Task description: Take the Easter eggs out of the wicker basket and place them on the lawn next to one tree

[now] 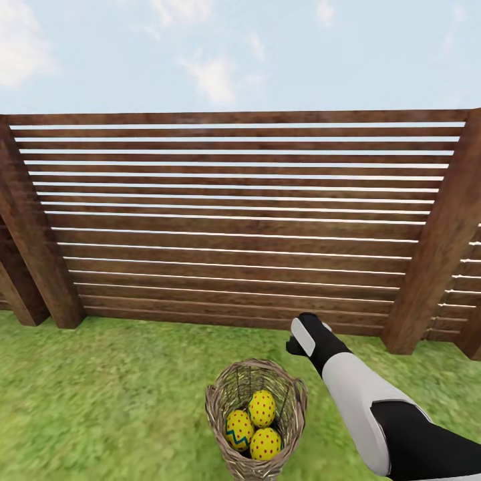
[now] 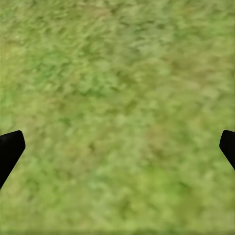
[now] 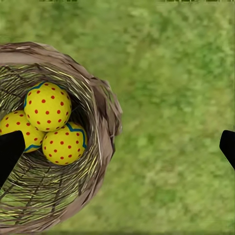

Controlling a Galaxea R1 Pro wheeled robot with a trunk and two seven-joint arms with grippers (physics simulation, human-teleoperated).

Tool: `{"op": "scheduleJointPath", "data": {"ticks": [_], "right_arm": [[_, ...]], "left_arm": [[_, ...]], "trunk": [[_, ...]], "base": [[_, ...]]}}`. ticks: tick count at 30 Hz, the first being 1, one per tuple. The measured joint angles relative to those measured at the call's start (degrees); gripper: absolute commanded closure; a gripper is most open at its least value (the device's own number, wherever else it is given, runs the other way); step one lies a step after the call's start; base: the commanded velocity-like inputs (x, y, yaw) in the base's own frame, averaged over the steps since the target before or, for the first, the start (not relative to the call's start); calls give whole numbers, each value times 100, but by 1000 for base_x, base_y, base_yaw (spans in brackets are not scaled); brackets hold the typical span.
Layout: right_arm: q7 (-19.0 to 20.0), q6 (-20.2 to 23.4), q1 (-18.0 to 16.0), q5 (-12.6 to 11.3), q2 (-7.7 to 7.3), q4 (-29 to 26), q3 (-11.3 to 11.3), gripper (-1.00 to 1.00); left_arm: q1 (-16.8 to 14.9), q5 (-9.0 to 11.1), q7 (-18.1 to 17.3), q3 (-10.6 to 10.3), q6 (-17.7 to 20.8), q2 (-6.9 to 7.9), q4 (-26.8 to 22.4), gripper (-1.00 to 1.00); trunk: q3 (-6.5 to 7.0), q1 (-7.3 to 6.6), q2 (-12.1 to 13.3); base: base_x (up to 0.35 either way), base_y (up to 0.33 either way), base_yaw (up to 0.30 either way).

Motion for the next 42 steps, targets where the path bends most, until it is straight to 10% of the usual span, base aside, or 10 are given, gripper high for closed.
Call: {"op": "scheduleJointPath", "data": {"ticks": [17, 42], "right_arm": [[4, -45, 44, -5, -3, -75, 103, -100], [11, -48, 44, -4, 24, -74, 120, -100]], "left_arm": [[168, 38, 14, 18, 16, -22, 95, -100], [173, 37, 14, 19, 16, -22, 96, -100]], "trunk": [[339, -351, 640], [368, -352, 642]], "base": [[0, 0, -231], [0, 0, 18]]}}
